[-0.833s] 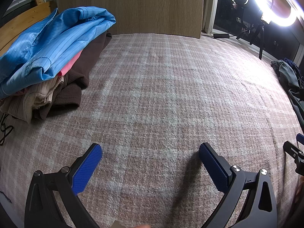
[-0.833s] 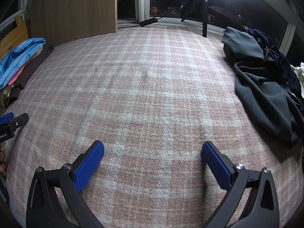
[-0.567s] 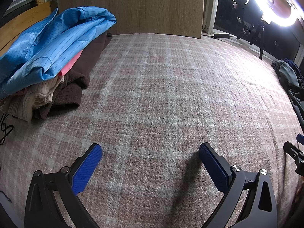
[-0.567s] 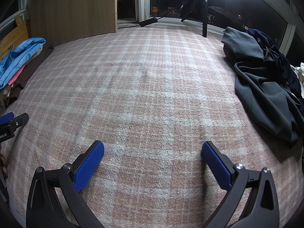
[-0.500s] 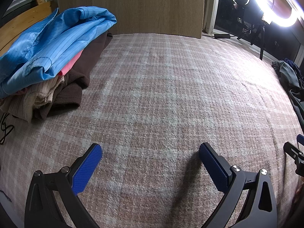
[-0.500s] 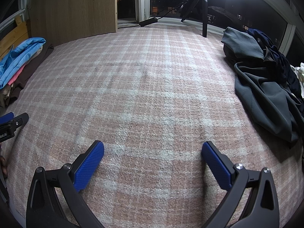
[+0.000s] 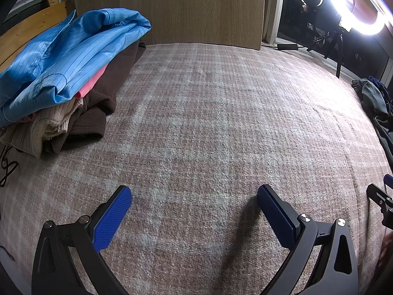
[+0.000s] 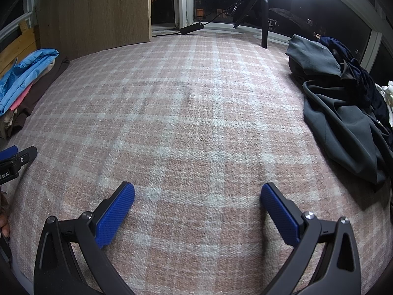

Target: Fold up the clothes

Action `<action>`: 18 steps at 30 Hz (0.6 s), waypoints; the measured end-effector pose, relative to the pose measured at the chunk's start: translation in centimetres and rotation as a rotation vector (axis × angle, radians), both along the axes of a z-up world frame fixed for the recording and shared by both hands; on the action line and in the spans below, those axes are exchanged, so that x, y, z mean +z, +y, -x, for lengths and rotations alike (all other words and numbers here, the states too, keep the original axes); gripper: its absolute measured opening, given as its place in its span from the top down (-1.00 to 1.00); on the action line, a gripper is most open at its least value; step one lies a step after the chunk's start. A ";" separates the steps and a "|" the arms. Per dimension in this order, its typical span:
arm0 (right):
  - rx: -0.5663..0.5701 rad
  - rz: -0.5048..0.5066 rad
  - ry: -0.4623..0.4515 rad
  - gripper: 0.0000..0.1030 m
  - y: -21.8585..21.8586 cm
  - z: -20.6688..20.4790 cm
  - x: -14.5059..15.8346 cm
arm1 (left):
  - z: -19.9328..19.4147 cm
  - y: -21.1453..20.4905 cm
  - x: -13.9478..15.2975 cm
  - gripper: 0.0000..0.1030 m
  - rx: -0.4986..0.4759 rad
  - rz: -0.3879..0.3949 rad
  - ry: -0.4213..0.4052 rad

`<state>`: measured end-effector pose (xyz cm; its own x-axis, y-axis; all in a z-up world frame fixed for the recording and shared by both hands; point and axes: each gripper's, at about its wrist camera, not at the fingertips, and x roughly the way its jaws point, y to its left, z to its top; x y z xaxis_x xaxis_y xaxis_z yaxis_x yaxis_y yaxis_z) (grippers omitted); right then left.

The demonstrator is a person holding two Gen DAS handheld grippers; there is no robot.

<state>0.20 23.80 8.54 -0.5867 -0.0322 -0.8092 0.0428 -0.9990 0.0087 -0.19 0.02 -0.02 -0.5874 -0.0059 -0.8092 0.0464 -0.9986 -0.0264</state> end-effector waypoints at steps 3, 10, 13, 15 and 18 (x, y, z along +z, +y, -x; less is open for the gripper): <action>0.000 0.000 0.000 -1.00 0.0 0.0 0.0 | 0.0 0.0 0.0 -1.00 0.001 0.001 0.000; 0.001 0.001 -0.004 -1.00 0.1 0.1 -0.2 | -0.1 0.1 0.1 -1.00 0.000 0.003 -0.001; -0.012 -0.001 -0.023 -1.00 0.0 0.2 -0.1 | 0.1 0.1 0.1 -1.00 -0.001 0.004 -0.011; -0.025 -0.004 -0.042 -1.00 -0.1 0.2 0.1 | 0.2 0.2 0.2 -0.98 -0.009 0.001 -0.029; -0.028 0.000 -0.060 -1.00 -0.6 0.1 0.6 | 0.0 0.1 1.0 -0.97 -0.026 -0.007 -0.038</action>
<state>0.11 23.20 9.17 -0.5377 -0.0164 -0.8430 0.0141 -0.9998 0.0104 -0.19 0.09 0.94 -0.5563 0.0141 -0.8308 0.0220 -0.9993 -0.0317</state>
